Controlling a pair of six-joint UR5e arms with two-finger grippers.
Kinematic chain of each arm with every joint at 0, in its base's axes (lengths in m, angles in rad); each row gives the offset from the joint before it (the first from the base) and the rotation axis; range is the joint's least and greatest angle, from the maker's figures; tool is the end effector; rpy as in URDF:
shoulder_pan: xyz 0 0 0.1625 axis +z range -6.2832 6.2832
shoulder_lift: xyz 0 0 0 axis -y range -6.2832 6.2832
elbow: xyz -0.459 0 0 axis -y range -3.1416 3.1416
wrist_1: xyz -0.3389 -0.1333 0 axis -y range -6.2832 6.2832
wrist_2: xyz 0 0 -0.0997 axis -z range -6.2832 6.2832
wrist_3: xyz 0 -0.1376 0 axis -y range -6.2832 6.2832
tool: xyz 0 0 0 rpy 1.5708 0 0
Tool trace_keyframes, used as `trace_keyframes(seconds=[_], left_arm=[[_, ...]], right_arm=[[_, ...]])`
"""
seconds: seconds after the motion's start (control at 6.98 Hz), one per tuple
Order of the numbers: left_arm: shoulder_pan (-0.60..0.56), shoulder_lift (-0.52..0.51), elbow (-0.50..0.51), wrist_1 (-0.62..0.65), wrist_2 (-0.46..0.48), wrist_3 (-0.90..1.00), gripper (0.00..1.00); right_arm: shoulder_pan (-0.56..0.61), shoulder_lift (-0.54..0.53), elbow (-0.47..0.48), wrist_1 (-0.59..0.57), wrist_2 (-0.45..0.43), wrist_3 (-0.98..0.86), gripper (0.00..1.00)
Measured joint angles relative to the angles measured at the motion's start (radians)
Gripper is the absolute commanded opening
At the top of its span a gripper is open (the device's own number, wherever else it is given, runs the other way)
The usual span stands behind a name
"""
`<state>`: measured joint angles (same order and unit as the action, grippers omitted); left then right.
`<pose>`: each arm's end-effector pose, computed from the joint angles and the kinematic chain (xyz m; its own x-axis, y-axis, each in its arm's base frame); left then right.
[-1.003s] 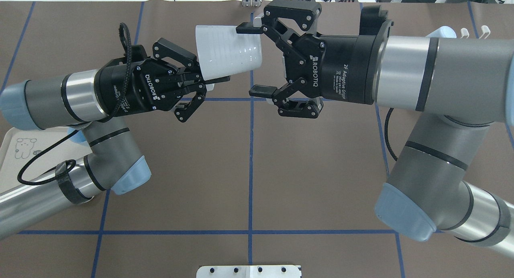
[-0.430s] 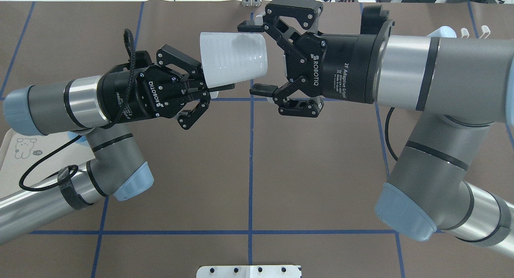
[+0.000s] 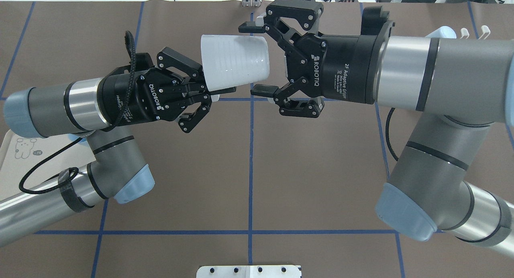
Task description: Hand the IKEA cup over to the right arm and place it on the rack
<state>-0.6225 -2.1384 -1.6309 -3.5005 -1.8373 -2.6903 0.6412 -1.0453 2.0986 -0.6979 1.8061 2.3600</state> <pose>0.3586 -0.3769 0.1848 -0.6955 -0.5694 -0.4382 -0.4160 0.8164 -0.4005 -0.3311 -0.3734 0.1250 -0.4850 0.4993 0.7180 -0.0884 0.7888 -0.6083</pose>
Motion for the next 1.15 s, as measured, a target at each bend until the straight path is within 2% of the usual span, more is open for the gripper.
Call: trace_keyframes(seconds=[0.14, 0.29, 0.43, 0.57, 0.72, 1.15], left_arm=[[0.001, 0.000, -0.003, 0.000, 0.000, 0.000, 0.00], [0.001, 0.000, -0.004, 0.000, 0.000, 0.000, 0.01], [0.001, 0.000, -0.007, 0.000, 0.000, 0.000, 0.36], [0.002, 0.000, -0.009, 0.000, 0.000, 0.002, 0.65], [0.002, 0.000, -0.010, 0.000, 0.000, 0.005, 0.84], [-0.003, 0.010, -0.027, 0.003, 0.000, 0.011, 0.84]], right_arm=[[0.000, 0.000, 0.001, 0.000, 0.000, 0.007, 0.00], [0.001, -0.001, 0.003, 0.000, -0.001, 0.017, 0.00], [0.000, -0.001, 0.005, 0.001, -0.001, 0.023, 0.00], [0.000, -0.001, 0.006, 0.001, -0.001, 0.024, 0.00], [0.000, 0.001, 0.007, 0.001, -0.005, 0.025, 0.00], [0.004, 0.002, 0.007, 0.000, -0.017, 0.024, 0.00]])
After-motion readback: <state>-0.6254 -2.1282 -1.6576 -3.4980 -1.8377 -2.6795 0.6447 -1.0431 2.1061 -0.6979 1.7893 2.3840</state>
